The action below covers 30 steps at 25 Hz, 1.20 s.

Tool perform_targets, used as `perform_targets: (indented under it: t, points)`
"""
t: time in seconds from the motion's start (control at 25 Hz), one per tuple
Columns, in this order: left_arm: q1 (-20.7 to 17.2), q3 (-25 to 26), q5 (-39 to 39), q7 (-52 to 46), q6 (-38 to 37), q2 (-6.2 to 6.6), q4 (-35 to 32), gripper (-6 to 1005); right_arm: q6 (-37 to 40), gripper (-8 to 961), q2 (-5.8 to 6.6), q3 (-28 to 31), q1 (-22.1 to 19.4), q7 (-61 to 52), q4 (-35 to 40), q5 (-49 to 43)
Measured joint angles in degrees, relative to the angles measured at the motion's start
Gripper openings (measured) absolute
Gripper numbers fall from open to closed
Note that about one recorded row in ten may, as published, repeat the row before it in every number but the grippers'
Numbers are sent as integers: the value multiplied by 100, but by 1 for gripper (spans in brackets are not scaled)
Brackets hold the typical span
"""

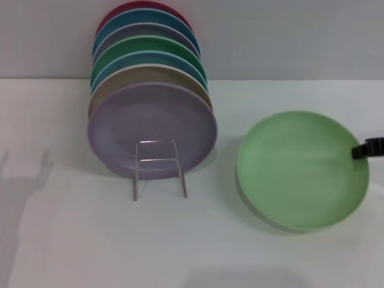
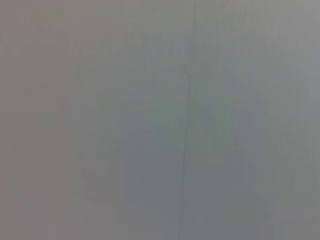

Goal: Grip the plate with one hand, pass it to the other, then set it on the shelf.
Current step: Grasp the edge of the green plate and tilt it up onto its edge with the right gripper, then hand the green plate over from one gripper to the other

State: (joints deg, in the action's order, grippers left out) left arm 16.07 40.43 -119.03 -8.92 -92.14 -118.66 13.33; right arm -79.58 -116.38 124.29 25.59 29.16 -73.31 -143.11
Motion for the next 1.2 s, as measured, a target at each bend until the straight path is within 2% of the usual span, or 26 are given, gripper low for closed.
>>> perform_targets:
  t: [0.4, 0.6, 1.2]
  points:
    - [29, 0, -8, 9, -6, 0, 3, 836, 183, 19, -119, 33, -182, 118, -841, -162]
    - [41, 0, -5, 7, -6, 8, 1, 836, 529, 20, -243, -36, -305, 330, -1196, -441]
    - [45, -10, -5, 3, -15, 10, 3, 836, 2160, 20, -264, -987, -725, 1040, -1382, -361]
